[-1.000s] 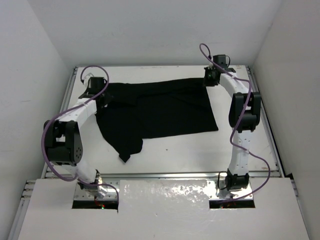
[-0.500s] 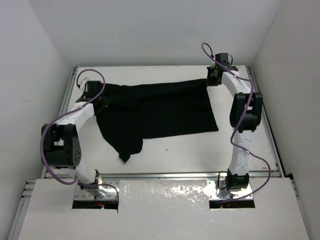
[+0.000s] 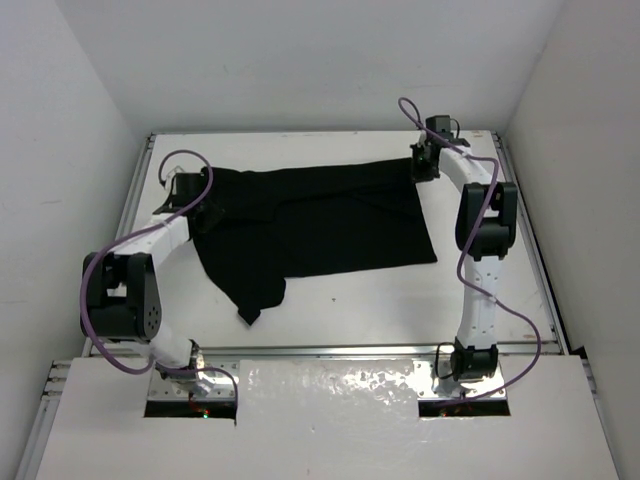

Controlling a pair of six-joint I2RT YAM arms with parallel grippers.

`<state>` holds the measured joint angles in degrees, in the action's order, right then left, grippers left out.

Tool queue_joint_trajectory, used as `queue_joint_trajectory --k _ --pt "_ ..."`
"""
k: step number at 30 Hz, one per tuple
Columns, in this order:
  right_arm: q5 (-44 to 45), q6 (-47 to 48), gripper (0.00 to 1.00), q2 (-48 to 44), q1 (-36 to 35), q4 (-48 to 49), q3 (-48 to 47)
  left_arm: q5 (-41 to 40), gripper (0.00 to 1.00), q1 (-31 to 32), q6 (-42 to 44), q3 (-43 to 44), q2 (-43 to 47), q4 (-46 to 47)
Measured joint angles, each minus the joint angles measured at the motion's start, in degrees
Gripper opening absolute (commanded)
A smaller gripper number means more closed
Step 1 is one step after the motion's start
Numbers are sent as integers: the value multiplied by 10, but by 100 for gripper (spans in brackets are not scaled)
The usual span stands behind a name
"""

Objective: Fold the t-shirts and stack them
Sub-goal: Fold the flattened tshirt in 1/3 of the way

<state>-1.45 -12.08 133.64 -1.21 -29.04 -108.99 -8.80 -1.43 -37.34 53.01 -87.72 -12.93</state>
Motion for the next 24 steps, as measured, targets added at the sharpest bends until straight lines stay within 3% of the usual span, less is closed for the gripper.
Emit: queue_joint_trajectory --k 1,2,3,4,8,13,16,20,21,23,24 --pt "0 1 9 5 0 -2 0 1 17 0 0 -1 0 2" --pt "0 1 30 10 0 -3 0 2 36 0 0 -2 0 2" --pt "1 -2 43 12 0 -6 0 3 46 0 4 -3 0 2" --pt "3 -1 51 13 0 -9 1 3 60 3 2 -4 1 1" --pt "8 1 62 6 0 -17 2 2 85 7 -2 -5 31 -12" --pt "0 -7 60 -12 1 -20 -7 -43 82 16 -5 44 68 -38" --pt "-18 -10 58 9 1 -34 -76 -74 81 9 1 158 -9 -50" --pt "-65 -11 50 43 3 11 -120 -116 57 -2 11 323 -183 -53" --pt "-84 -12 48 43 4 25 -104 -120 54 -5 14 345 -219 -55" --pt "-131 -14 42 49 6 45 -79 -120 38 -10 20 363 -275 -63" --pt "-161 -16 42 62 7 47 -77 -119 38 -11 24 369 -297 -68"
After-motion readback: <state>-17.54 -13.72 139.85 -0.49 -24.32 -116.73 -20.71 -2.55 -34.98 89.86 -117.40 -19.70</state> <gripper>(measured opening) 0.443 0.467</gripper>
